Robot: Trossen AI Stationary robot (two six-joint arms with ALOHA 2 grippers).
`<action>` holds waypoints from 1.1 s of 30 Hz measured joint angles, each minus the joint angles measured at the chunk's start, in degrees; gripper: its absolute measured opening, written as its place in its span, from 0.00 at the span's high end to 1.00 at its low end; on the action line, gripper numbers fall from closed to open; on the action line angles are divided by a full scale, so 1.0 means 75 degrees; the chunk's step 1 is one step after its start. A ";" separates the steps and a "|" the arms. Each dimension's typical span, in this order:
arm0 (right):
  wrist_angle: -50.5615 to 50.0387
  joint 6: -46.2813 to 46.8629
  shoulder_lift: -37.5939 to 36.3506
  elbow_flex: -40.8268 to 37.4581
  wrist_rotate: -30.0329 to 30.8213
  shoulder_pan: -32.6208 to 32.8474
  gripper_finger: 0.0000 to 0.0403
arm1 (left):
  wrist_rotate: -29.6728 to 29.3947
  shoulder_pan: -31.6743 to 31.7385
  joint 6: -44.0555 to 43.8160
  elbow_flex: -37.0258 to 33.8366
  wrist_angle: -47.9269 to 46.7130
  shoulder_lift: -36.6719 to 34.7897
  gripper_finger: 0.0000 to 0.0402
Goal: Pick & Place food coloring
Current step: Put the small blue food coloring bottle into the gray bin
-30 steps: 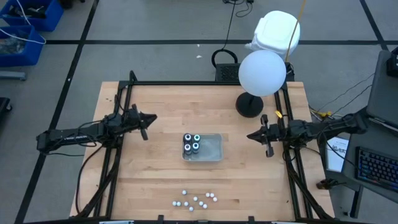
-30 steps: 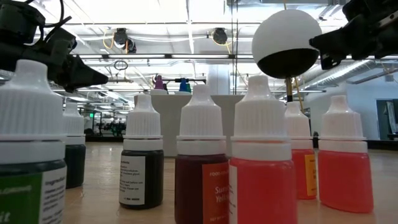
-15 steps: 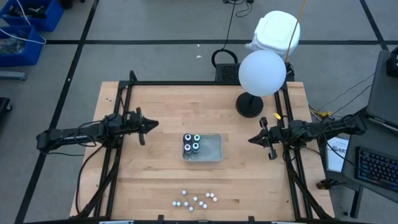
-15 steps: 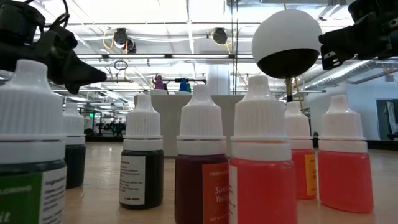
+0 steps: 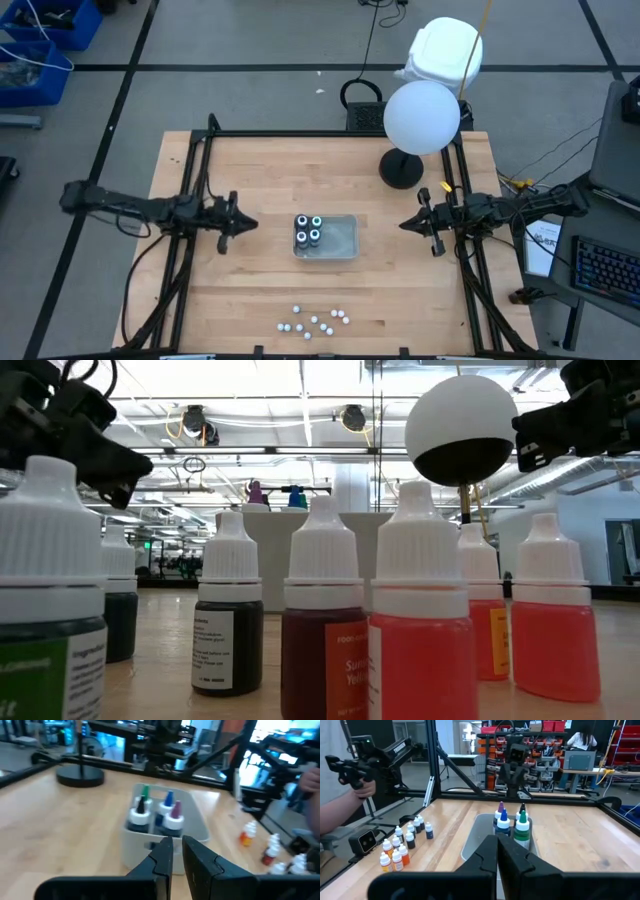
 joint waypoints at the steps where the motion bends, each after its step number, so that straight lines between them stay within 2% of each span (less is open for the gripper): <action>1: 0.0000 -0.0003 0.0000 0.0000 0.0003 0.0000 1.00 | -0.0114 -0.0257 -0.0080 0.0000 0.0248 0.0252 0.88; 5: -0.0006 0.0032 0.0000 0.0000 0.0003 0.0000 1.00 | -0.0765 -0.1407 -0.0515 0.0000 0.1359 0.1404 0.88; 10: -0.0006 0.0001 0.0000 0.0000 0.0003 0.0000 1.00 | -0.2084 -0.3014 -0.1886 0.0077 0.2570 0.3112 0.88; 13: -0.0003 -0.0006 0.0000 0.0000 0.0006 0.0000 1.00 | -0.3027 -0.4100 -0.2375 0.0665 0.2694 0.4161 0.88; 16: -0.0002 -0.0011 0.0000 0.0000 0.0006 0.0000 1.00 | -0.3681 -0.4989 -0.2255 0.1685 0.2632 0.5224 0.88; 20: 0.0094 -0.0035 0.0003 0.0000 -0.0006 0.0000 1.00 | -0.4478 -0.5834 -0.1768 0.3328 0.1676 0.6448 0.88; 23: 0.0180 -0.0064 0.0003 0.0000 -0.0017 0.0002 1.00 | -0.5179 -0.6170 -0.2338 0.4519 0.0244 0.7266 0.88; 26: 0.0181 -0.0031 0.0003 0.0000 -0.0017 0.0003 1.00 | -0.5550 -0.6317 -0.3114 0.5527 -0.0908 0.8051 0.88; 29: 0.0181 -0.0012 0.0003 0.0000 -0.0020 0.0003 1.00 | -0.5690 -0.6358 -0.3410 0.6282 -0.1425 0.8851 0.88; 33: 0.0177 0.0078 0.0014 0.0000 -0.0023 0.0003 1.00 | -0.5190 -0.6353 -0.3277 0.7100 -0.2150 0.9707 0.88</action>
